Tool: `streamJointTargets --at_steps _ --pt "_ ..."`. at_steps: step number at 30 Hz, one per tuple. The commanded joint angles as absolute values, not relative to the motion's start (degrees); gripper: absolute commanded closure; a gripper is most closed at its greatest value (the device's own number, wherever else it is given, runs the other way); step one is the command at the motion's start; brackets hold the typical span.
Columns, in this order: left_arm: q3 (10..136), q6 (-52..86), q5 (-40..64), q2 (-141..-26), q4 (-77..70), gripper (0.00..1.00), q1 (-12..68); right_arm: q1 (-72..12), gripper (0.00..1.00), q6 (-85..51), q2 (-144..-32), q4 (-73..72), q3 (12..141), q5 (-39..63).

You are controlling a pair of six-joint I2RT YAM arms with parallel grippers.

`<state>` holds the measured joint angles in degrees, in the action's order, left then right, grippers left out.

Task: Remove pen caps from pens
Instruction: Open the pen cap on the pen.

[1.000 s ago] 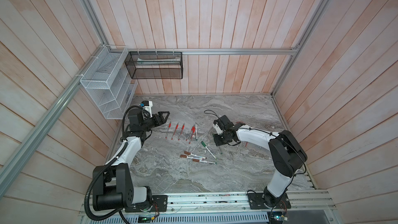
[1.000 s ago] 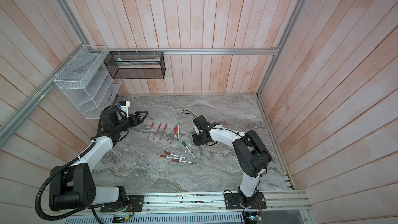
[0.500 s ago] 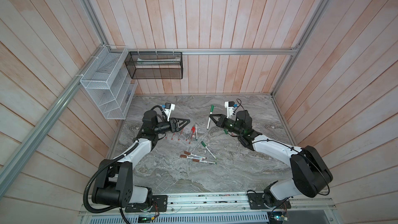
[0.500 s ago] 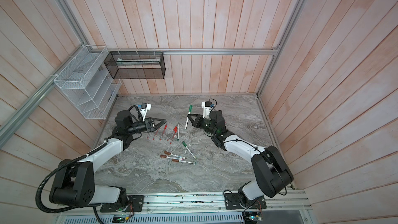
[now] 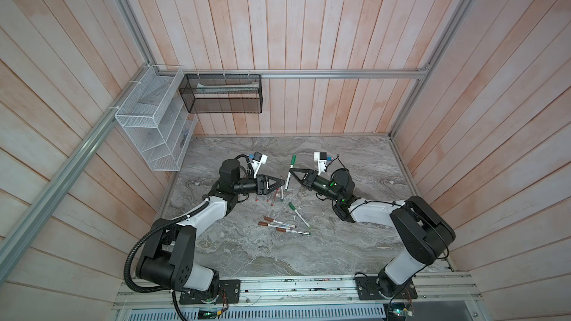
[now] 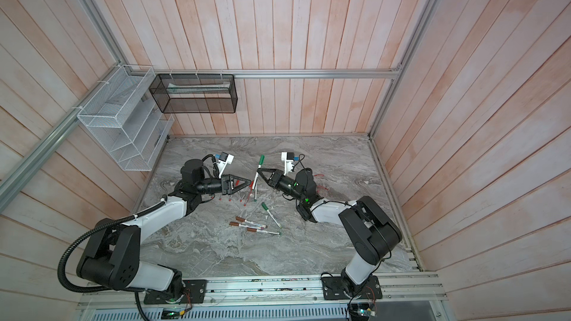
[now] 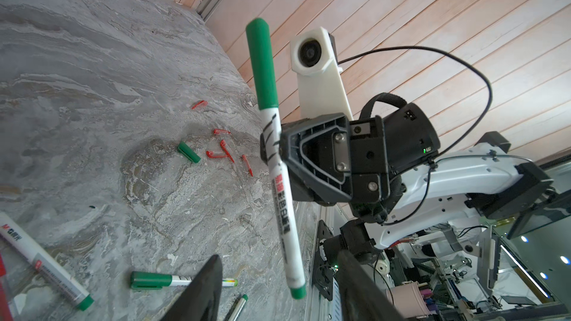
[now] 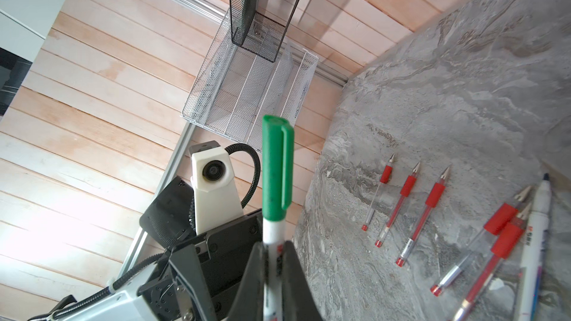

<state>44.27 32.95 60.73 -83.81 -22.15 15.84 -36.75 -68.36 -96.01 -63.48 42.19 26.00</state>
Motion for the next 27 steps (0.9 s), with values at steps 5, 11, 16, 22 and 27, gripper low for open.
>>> streamJointTargets --at_steps 5,11,16,22,27 --pt "45.4 31.7 59.5 -84.9 -22.9 0.49 16.4 -38.5 1.0 -70.5 -100.0 -67.7 45.7 27.7" --pt "46.1 30.8 59.3 -86.2 -21.8 0.6 17.6 -38.8 1.0 -70.5 -102.1 -67.7 48.8 29.5" --pt "47.6 30.4 59.0 -86.1 -19.0 0.75 18.0 -38.6 1.0 -72.2 -103.1 -68.6 49.9 30.6" --pt "48.6 28.4 58.0 -85.6 -16.1 0.89 17.8 -38.3 1.0 -70.4 -101.9 -65.7 49.8 30.3" --pt "48.0 25.2 57.5 -85.1 -14.6 1.0 17.6 -37.0 0.95 -69.0 -100.0 -65.8 48.9 31.0"
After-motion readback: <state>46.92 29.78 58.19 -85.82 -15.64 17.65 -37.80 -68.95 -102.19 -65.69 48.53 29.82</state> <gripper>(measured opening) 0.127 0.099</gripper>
